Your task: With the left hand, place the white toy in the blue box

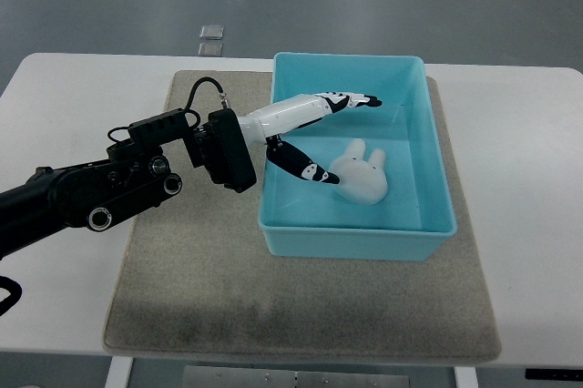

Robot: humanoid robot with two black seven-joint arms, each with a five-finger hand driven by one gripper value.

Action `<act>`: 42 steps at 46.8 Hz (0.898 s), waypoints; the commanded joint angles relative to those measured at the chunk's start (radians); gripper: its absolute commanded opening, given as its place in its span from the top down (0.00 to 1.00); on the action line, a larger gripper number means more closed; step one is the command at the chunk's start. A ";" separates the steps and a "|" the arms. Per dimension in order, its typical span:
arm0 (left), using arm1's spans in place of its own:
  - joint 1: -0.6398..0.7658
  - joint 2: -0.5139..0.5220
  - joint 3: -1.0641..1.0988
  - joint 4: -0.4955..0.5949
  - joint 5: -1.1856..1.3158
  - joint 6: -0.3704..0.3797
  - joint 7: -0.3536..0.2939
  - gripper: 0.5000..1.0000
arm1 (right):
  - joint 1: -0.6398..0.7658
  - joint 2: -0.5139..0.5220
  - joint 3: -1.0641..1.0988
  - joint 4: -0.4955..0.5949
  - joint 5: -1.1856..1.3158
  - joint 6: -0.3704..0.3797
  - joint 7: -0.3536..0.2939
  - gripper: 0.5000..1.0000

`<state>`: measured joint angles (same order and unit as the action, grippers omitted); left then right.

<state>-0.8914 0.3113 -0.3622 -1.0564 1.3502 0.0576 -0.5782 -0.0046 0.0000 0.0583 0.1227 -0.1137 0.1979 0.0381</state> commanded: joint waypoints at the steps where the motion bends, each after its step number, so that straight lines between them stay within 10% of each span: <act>1: 0.000 0.000 0.000 -0.001 -0.032 -0.001 0.000 0.01 | 0.000 0.000 0.000 0.000 0.000 0.000 0.000 0.13; 42: -0.014 0.025 -0.234 0.193 -1.026 -0.110 0.011 0.01 | 0.000 0.000 0.000 0.000 0.000 0.000 0.000 0.13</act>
<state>-0.9048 0.3358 -0.5765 -0.9056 0.4376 -0.0260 -0.5719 -0.0046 0.0000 0.0583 0.1227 -0.1141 0.1979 0.0385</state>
